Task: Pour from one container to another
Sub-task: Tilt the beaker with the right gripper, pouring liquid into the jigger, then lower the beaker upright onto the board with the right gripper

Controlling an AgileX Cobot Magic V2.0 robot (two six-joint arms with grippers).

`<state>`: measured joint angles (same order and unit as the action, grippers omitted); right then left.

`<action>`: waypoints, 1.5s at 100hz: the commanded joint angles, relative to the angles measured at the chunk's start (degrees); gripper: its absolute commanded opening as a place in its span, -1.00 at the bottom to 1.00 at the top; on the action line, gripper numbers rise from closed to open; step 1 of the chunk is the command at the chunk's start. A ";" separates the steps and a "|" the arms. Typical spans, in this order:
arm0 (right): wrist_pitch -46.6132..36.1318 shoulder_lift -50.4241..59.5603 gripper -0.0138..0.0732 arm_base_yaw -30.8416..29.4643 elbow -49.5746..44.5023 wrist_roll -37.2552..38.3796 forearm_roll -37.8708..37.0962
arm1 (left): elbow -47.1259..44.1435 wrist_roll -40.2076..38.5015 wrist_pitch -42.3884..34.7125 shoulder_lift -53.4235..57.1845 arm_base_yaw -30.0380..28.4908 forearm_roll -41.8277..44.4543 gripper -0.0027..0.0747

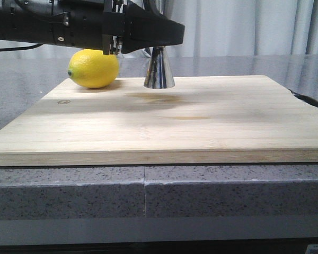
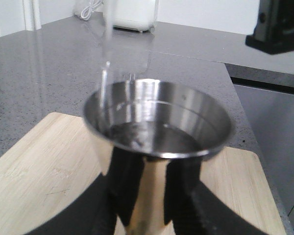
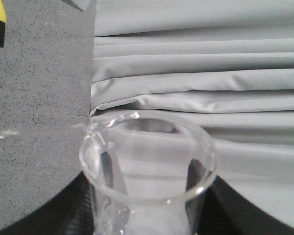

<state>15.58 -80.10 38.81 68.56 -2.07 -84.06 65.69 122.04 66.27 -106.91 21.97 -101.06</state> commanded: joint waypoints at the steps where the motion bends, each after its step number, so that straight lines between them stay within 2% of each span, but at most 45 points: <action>1: -0.16 1.75 -0.04 0.13 2.06 -0.12 -1.85 | 1.62 -0.37 6.36 3.48 0.38 -4.98 -0.40; 17: -0.16 1.75 -0.04 0.13 2.06 0.02 -1.41 | 1.62 -0.37 6.36 3.48 0.38 -4.98 -0.40; 43: 3.69 1.88 -0.04 -1.17 2.06 2.07 14.76 | 1.62 -0.37 6.36 3.48 0.38 -4.98 -0.40; 55: 3.41 2.70 -0.04 -3.97 2.06 13.73 17.90 | 1.62 -0.37 6.36 3.48 0.38 -4.98 -0.40; 70: 2.95 4.16 -0.04 -8.94 1.95 33.05 18.25 | 1.62 -0.37 6.36 3.48 0.38 -4.98 -0.40; 85: 0.91 5.37 -0.04 -13.89 -0.37 44.33 18.29 | 1.62 -0.37 6.36 3.48 0.38 -4.98 -0.40; 95: -2.86 6.44 -0.04 -16.96 -3.71 49.86 18.29 | 1.62 -0.37 6.36 3.48 0.38 -4.98 -0.40; 112: -12.30 7.28 -0.04 -22.42 -11.21 54.14 18.29 | 1.62 -0.37 6.36 3.48 0.38 -4.98 -0.40; 150: -37.22 6.67 -0.04 -33.32 -22.45 54.26 18.29 | 1.62 -0.37 6.36 3.48 0.38 -4.98 -0.40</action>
<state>-13.29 -75.04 8.06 45.74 51.97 -65.71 65.69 122.04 66.27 -106.91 21.97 -101.06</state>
